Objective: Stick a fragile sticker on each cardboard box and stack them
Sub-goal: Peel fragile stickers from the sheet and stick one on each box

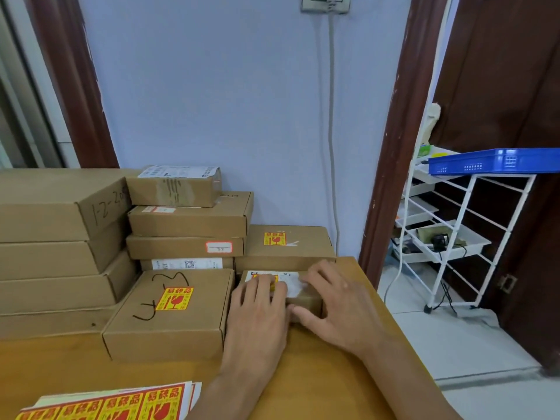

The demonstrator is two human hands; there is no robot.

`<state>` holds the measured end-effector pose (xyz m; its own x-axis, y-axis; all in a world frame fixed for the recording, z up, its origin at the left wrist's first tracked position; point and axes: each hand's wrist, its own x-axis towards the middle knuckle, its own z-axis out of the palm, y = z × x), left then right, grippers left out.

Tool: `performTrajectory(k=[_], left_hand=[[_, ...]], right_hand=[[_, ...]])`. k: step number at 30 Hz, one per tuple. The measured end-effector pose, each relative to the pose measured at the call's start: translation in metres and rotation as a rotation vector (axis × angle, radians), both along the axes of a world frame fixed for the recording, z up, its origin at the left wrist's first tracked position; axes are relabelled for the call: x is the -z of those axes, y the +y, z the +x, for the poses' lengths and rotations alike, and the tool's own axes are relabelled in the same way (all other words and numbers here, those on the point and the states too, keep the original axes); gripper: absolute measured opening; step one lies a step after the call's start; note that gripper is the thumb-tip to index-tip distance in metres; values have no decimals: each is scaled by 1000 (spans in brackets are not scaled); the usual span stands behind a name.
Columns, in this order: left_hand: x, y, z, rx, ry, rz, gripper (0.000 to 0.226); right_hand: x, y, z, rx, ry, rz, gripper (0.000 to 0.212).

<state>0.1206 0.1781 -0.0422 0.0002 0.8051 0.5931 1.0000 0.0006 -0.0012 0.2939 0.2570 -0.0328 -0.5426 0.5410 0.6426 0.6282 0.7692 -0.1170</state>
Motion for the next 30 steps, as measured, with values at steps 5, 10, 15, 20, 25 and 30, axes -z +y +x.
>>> performTrajectory(k=[5, 10, 15, 20, 25, 30], left_hand=[[1, -3, 0, 32, -5, 34, 33], [-5, -8, 5, 73, -37, 84, 29], [-10, -19, 6, 149, -160, 270, 41], [-11, -20, 6, 204, -144, 294, 40], [-9, -13, 5, 111, -93, 34, 26], [-3, -9, 5, 101, -106, -134, 20]], right_hand=[[7, 7, 5, 71, -167, -78, 69], [10, 10, 2, 54, -160, -113, 74], [0, 10, 16, 25, 125, 62, 64], [-16, 18, 23, 114, 313, 76, 64], [-39, 37, 4, 213, 229, -109, 53], [-43, 39, -18, 193, 489, -337, 71]])
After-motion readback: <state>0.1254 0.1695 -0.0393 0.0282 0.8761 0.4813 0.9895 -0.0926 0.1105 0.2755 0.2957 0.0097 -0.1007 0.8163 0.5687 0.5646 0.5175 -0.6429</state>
